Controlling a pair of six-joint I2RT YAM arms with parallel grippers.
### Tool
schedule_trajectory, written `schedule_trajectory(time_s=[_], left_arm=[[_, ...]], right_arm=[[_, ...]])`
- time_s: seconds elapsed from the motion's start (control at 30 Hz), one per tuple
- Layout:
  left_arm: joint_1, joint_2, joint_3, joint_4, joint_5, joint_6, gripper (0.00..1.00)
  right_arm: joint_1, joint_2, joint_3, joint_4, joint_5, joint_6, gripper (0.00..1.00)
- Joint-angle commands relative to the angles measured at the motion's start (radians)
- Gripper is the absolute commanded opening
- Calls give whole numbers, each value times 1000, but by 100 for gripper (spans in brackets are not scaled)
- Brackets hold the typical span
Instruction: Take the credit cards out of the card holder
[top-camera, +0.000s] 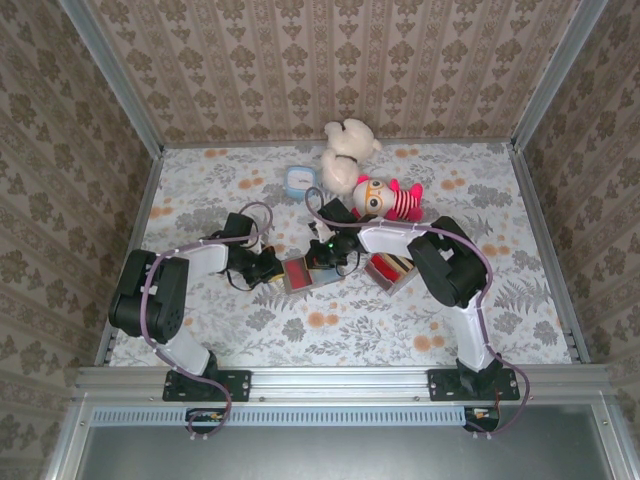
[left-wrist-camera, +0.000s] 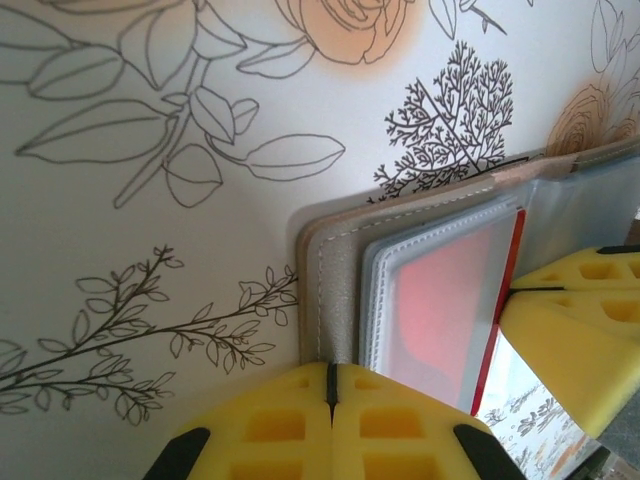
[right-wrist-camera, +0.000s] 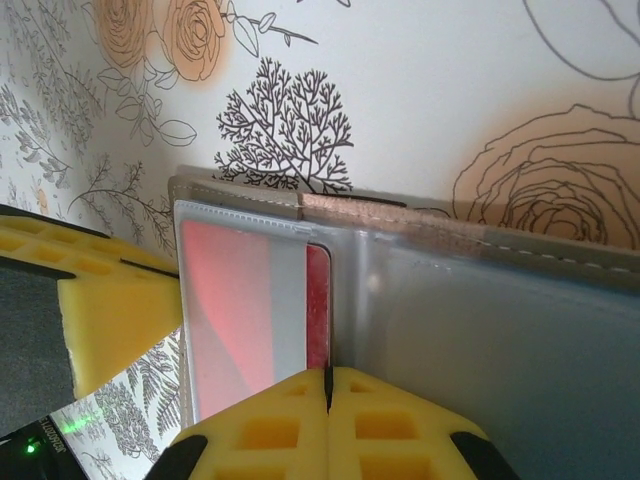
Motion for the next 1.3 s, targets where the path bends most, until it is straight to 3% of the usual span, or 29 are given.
schedule_trajectory(time_s=[0.0,0.3,0.47,0.63,0.77,1.27], left_arm=[[2,13,-2,-77,-63,33,4],[6,-10,0,-73,-54,27,4],[6,-14,11,-67,-30,27,4],[7,-10,15,-67,-28,27,4],[9,-6,14,-67,-27,28,4],[13,1,15,-70,-30,35,4]], right_arm=[[-17,-61,-31,0,6,-23,0],[-34,-96,-72,30,54,8,0],[-15,-50,-32,30,-53,8,0],[8,7,14,-4,-97,11,15],[9,25,32,-41,-86,15,21],[-3,3,45,-122,26,3,24]])
